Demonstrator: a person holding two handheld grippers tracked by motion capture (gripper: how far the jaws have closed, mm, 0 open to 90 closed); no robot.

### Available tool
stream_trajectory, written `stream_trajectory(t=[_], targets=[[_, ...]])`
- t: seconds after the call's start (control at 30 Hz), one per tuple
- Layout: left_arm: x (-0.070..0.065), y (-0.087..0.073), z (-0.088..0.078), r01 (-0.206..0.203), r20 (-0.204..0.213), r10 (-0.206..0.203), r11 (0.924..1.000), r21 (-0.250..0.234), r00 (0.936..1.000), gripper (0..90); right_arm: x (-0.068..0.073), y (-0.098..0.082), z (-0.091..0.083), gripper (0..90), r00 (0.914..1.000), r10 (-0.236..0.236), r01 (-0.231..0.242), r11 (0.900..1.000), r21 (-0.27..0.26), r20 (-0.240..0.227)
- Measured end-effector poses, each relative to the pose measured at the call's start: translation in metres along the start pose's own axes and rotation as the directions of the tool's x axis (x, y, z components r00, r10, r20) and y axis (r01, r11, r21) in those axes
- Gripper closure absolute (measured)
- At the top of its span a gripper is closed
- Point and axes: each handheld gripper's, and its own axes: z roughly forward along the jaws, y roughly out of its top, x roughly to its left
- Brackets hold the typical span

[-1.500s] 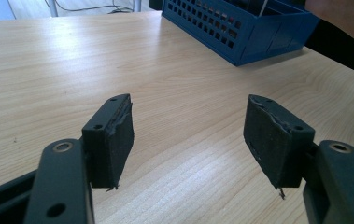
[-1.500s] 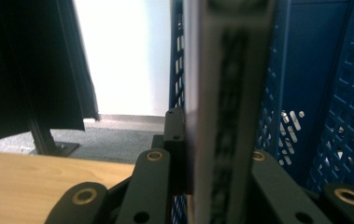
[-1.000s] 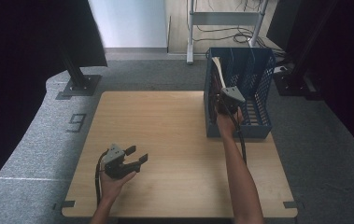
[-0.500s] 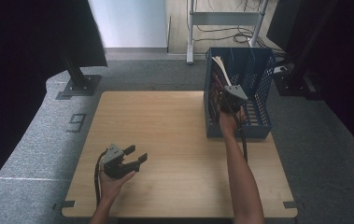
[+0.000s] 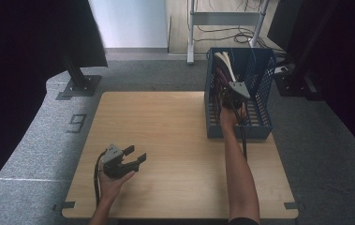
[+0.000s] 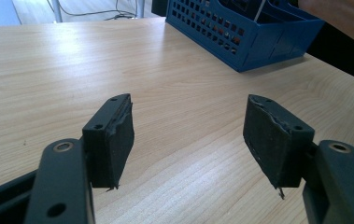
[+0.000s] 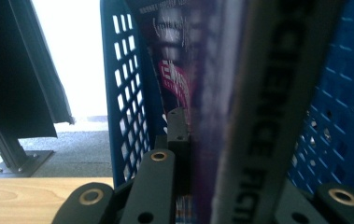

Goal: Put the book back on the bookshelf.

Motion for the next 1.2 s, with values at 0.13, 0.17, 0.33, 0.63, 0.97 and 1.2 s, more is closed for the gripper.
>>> stream_trajectory(t=[0.13, 0.17, 0.33, 0.63, 0.97, 1.2], targets=[[0.000, -0.001, 0.000, 0.001, -0.002, -0.001, 1.0000, 0.003, 1.0000, 33.6, 0.008, 0.002, 0.005, 81.9, 0.9996, -0.026, 0.026, 1.000, -0.014, -0.011], [0.000, -0.001, 0.000, 0.002, -0.002, -0.002, 1.0000, 0.003, 1.0000, 33.6, 0.010, 0.002, 0.005, 81.9, 0.9992, -0.038, 0.038, 0.999, -0.012, -0.015], [0.000, -0.001, -0.001, -0.003, -0.002, 0.003, 1.0000, 0.001, 1.0000, 33.7, 0.019, -0.008, 0.006, 81.6, 0.9946, -0.091, 0.090, 0.996, -0.004, -0.050], [-0.002, 0.001, -0.002, -0.009, 0.002, 0.009, 1.0000, 0.001, 1.0000, 33.7, 0.026, -0.007, -0.004, 65.5, 0.9678, -0.175, 0.174, 0.985, -0.022, -0.181], [-0.005, 0.002, -0.003, -0.016, 0.009, 0.016, 0.9999, 0.002, 0.9998, 33.6, 0.021, -0.010, -0.010, 55.2, 0.9602, -0.171, 0.180, 0.983, 0.021, -0.221], [-0.005, 0.001, -0.002, -0.015, 0.010, 0.015, 0.9999, 0.008, 0.9998, 33.4, 0.019, -0.012, -0.011, 50.5, 0.9597, -0.154, 0.168, 0.985, 0.043, -0.235]])
